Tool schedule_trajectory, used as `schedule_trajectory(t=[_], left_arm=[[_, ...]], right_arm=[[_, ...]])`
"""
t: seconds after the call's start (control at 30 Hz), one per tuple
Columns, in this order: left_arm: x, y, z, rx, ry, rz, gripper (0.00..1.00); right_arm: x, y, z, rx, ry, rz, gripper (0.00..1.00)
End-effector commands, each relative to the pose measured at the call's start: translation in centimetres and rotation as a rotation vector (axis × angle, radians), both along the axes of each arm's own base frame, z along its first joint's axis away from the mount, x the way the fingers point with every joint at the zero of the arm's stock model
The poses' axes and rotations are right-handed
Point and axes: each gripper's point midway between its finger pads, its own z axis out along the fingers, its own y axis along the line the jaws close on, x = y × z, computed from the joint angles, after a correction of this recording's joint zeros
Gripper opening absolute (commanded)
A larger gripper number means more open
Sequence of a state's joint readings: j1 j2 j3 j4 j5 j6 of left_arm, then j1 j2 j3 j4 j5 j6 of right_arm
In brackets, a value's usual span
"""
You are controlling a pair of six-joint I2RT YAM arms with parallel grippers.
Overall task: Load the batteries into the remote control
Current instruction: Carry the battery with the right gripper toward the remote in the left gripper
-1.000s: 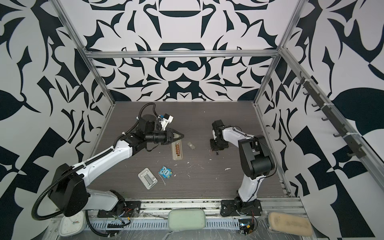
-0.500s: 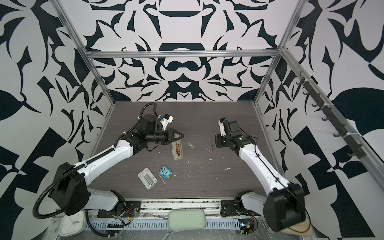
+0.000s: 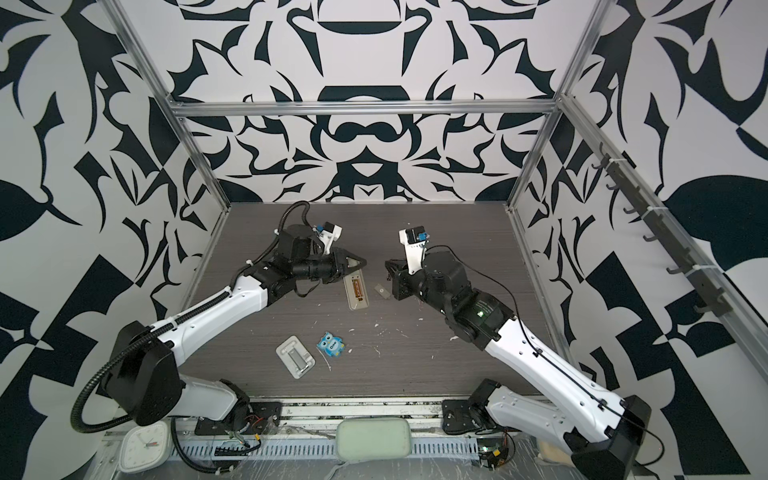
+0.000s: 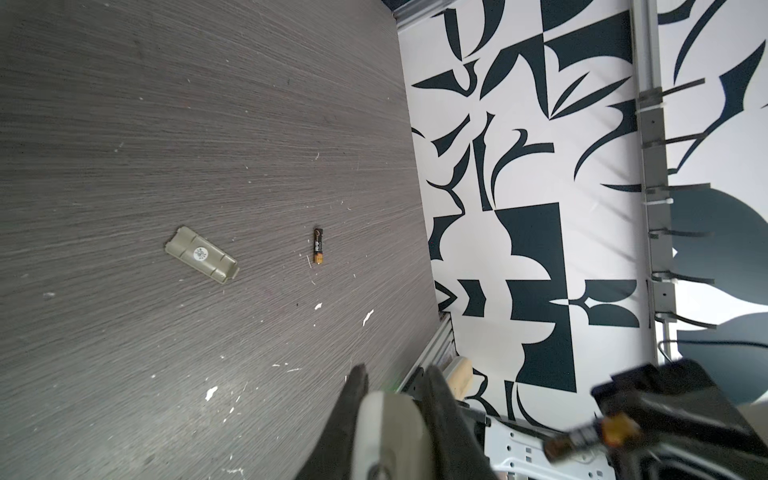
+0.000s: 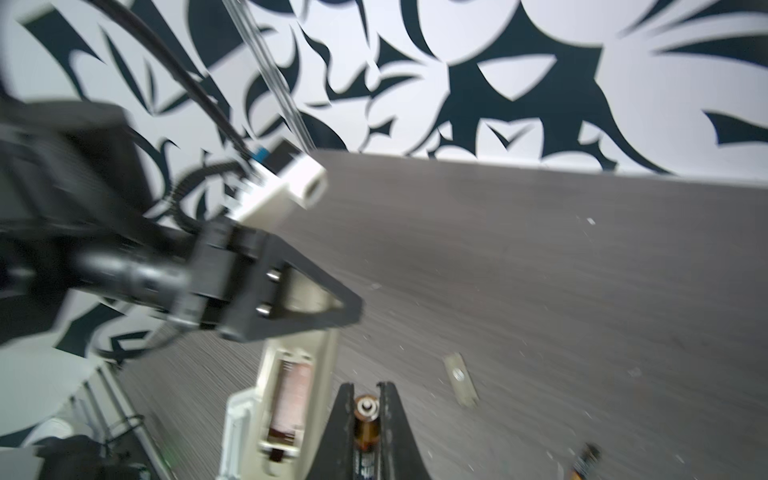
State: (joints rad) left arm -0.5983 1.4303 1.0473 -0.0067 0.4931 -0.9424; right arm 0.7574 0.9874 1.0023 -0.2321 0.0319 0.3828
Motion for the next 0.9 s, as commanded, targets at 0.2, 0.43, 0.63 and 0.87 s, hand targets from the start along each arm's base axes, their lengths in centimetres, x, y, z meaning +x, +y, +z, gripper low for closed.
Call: schedule_trajectory(t=[0.2,0.43,0.63,0.87], left_arm=[[1.5,-0.3,2.9,-0.065,-0.053,0.042,0.0],[1.5,0.0,3.3,-0.073,-0.057,0.048,0.0],[1.7,0.3,3.5,-0.097,-0.055,0.058,0.0],[1.5,0.2,3.7,-0.115,-0.046,0.049,0.0]], right_arm=[[0.6,4.4,3.5,0.087,-0.101,0.062,0.0],[0.3,6.6,2.4,0.048,-0.103,0.115,0.0],[0.1,7.1,1.2,0.018,-0.088,0.13,0.0],[0.4,7.4,0.5,-0.014,-0.097,0.118,0.0]])
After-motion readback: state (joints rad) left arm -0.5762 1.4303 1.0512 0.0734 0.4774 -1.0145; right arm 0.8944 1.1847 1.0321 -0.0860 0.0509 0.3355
